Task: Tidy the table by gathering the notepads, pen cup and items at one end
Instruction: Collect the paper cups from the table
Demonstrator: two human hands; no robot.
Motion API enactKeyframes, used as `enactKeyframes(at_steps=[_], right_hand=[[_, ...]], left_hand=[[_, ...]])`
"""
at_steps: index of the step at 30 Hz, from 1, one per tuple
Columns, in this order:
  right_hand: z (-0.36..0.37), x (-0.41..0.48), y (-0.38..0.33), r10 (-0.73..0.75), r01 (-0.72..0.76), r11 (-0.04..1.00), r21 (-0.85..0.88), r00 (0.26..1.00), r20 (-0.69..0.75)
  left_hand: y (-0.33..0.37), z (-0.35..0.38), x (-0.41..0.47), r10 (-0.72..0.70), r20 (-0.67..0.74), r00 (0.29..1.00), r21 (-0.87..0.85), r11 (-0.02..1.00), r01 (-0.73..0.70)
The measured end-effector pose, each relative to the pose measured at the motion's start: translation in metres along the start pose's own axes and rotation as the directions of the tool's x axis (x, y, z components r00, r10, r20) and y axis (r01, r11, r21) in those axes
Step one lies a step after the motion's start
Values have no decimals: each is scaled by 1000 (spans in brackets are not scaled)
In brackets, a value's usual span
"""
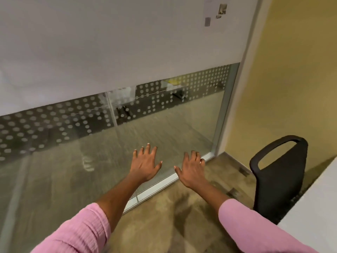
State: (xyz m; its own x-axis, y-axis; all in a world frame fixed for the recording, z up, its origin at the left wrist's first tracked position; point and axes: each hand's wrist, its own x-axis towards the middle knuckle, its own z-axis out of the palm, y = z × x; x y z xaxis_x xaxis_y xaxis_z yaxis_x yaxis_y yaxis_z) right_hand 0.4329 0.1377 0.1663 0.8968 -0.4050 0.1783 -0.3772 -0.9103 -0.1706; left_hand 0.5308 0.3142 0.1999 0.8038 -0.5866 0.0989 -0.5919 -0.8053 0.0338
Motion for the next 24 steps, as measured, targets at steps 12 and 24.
enactKeyframes(at_steps=[12,24], right_hand=[[20,225,124,310,-311,950,-11,949,-63],[-7,323,304,720,-730,683,-34,680,-136]], left_hand=[[80,54,301,335,31,942,56,940,-336],[283,76,519,770,-12,638,-8,638,-770]])
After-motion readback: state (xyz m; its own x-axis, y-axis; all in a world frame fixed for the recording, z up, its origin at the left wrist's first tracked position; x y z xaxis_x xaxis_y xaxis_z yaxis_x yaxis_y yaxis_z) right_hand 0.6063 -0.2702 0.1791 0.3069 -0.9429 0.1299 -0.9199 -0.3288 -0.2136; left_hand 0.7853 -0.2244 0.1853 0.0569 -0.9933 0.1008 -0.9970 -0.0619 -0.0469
